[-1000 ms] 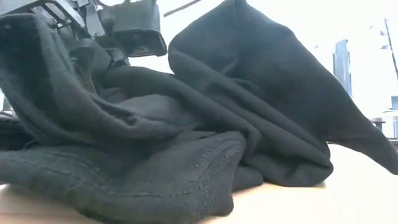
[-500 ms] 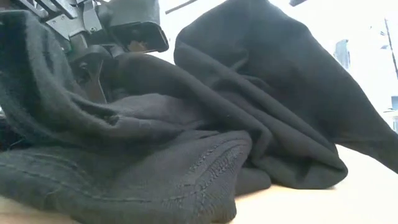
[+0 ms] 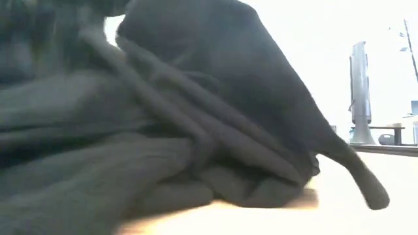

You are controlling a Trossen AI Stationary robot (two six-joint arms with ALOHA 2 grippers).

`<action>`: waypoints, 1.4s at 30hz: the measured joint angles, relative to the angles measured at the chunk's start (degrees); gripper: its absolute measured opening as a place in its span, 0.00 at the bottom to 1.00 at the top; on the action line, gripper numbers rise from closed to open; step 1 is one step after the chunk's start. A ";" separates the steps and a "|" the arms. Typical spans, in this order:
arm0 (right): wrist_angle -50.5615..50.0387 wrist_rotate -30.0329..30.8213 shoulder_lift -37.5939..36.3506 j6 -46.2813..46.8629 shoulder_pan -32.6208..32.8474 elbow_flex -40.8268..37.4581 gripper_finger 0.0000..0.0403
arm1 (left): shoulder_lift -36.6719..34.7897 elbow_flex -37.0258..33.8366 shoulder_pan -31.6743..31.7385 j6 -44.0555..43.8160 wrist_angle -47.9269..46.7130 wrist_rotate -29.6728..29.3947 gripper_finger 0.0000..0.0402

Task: Sort clothes
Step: Put the black shirt into the white laundry bin

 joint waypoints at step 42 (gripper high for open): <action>-1.53 -0.18 -0.11 -0.35 0.42 0.00 0.53 | -32.70 19.53 -5.66 49.63 13.70 -53.87 0.23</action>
